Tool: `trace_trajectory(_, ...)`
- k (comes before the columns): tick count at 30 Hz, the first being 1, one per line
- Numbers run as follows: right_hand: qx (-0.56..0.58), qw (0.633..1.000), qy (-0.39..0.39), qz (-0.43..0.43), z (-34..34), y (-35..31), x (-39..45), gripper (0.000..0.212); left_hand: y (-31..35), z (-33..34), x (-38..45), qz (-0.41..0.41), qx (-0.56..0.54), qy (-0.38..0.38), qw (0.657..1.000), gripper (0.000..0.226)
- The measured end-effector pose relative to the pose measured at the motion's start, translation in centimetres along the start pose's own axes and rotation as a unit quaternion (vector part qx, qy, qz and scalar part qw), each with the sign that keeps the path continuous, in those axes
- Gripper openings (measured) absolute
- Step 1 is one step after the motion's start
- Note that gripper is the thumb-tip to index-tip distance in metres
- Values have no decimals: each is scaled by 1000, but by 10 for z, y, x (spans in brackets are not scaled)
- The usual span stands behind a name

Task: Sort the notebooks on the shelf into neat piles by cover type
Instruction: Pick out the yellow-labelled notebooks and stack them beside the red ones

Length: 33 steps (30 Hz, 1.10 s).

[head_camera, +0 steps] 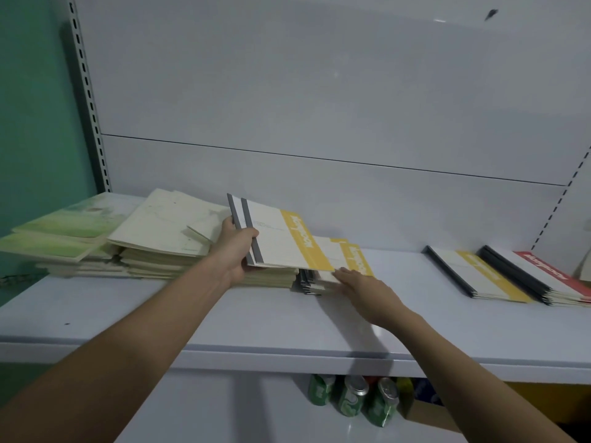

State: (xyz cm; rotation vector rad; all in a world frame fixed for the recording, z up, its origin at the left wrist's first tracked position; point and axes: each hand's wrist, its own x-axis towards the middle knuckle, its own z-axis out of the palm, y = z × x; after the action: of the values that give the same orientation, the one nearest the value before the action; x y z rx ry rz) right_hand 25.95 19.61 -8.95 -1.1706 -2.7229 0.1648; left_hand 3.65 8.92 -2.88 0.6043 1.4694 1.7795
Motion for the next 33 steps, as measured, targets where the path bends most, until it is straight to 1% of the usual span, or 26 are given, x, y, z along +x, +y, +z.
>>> trace_trajectory(1,30,999,18,16,-3,3,0,42,-1,0,1,-5,-8,-1,1000,43)
trace_trajectory(3,86,991,96,41,-10,9,1,35,-2,2,3,-17,-20,-6,1000,41)
trace_trajectory(4,121,980,148,52,-15,10,0,32,-2,3,4,-20,-22,-11,999,41)
trace_trajectory(6,201,942,260,66,-25,5,-3,36,-6,8,4,-22,-21,-25,999,43)
trace_trajectory(7,226,924,302,66,-31,1,-4,37,-9,11,4,-23,-19,-32,999,44)
trace_trajectory(8,231,916,322,60,-35,-3,-5,35,-11,16,2,-25,-16,-41,999,43)
trace_trajectory(9,214,922,319,43,-38,-7,-7,30,-14,22,1,-26,-10,-47,998,43)
trace_trajectory(10,177,938,299,19,-39,-12,-10,27,-16,28,-1,-27,-8,-54,998,43)
trace_trajectory(12,59,967,247,-35,-36,-19,-15,32,-20,44,-4,-28,-16,-65,997,39)
trace_trajectory(14,-21,964,245,-100,-31,-26,-24,34,-24,58,-7,-18,-33,-72,997,31)
trace_trajectory(16,-44,956,255,-140,-28,-28,-33,35,-29,71,-5,10,-34,-84,996,22)
trace_trajectory(18,-24,960,239,-140,-29,-19,-35,38,-36,81,-4,31,-32,-102,994,11)
trace_trajectory(19,-4,966,220,-134,-30,-11,-34,40,-40,84,-3,37,-34,-108,993,13)
trace_trajectory(21,51,980,152,-119,-33,9,-32,44,-45,93,-1,46,-38,-106,993,29)
trace_trajectory(22,97,981,127,-107,-35,18,-31,45,-48,98,0,53,-37,-103,993,36)
trace_trajectory(23,150,977,126,-87,-38,26,-31,45,-50,104,1,57,-37,-102,992,39)
trace_trajectory(24,189,969,153,-54,-41,34,-31,44,-52,110,1,55,-39,-102,992,39)
trace_trajectory(26,210,946,243,34,-45,54,-29,45,-59,127,2,43,-40,-103,993,37)
trace_trajectory(27,229,934,261,82,-47,64,-28,49,-62,138,3,39,-37,-104,993,36)
trace_trajectory(29,319,905,234,157,-49,89,-25,56,-68,162,2,39,-23,-105,993,35)
trace_trajectory(30,386,881,208,175,-48,103,-23,55,-72,176,0,38,-14,-105,994,33)
trace_trajectory(31,458,850,186,182,-49,116,-23,52,-77,190,-1,32,-6,-102,994,32)
trace_trajectory(32,515,819,168,189,-49,130,-23,49,-84,205,-1,24,2,-95,995,30)
trace_trajectory(33,550,797,158,193,-50,145,-25,46,-92,220,0,16,7,-83,996,31)
